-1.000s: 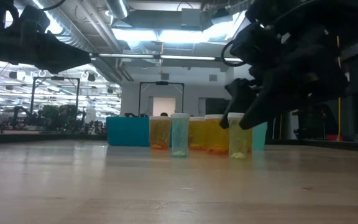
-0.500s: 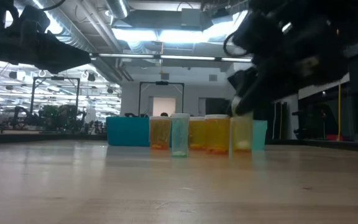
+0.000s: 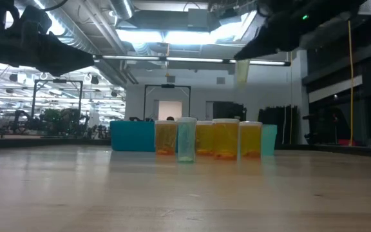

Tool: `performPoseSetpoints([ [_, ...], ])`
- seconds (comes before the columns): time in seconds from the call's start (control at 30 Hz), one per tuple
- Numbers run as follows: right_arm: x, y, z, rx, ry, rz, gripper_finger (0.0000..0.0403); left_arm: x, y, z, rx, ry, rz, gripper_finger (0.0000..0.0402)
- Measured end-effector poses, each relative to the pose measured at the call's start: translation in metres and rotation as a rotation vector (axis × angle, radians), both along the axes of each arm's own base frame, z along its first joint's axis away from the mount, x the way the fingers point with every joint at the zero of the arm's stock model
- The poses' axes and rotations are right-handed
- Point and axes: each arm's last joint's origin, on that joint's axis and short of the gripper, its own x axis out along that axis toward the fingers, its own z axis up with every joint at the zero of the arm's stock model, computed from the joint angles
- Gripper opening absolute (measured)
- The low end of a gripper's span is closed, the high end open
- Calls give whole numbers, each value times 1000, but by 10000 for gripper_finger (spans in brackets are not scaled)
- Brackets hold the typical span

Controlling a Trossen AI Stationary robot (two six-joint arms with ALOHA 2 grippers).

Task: Pick and place medicine bottles into bin by pill shape (circle, oval)
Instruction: Put the yellow tablet bottle into the light blue bin

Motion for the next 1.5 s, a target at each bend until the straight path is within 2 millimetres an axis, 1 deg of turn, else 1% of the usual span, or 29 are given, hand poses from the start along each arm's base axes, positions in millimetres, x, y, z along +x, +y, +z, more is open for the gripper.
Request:
performPoseSetpoints([
  [0.13,3,-36,-8,66,18,-94,86,0,0,0,1,0,0,195],
  [0.33,15,-86,-36,173,44,-167,86,0,0,0,1,0,0,195],
  [0.5,28,-111,-64,207,47,-208,86,0,0,0,1,0,1,195],
  [0.63,30,-127,-85,258,71,-279,86,0,0,0,1,0,0,195],
  [0.77,32,-136,-97,297,60,-327,86,0,0,0,1,0,1,195],
  [1.0,32,-141,-107,300,45,-336,86,0,0,0,1,0,0,195],
  [1.13,31,-141,-109,302,46,-341,90,0,0,0,1,0,0,195],
  [1.37,31,-141,-109,301,46,-340,116,0,0,0,1,0,0,195],
  [1.5,30,-141,-109,302,47,-341,122,0,0,0,1,0,0,195],
])
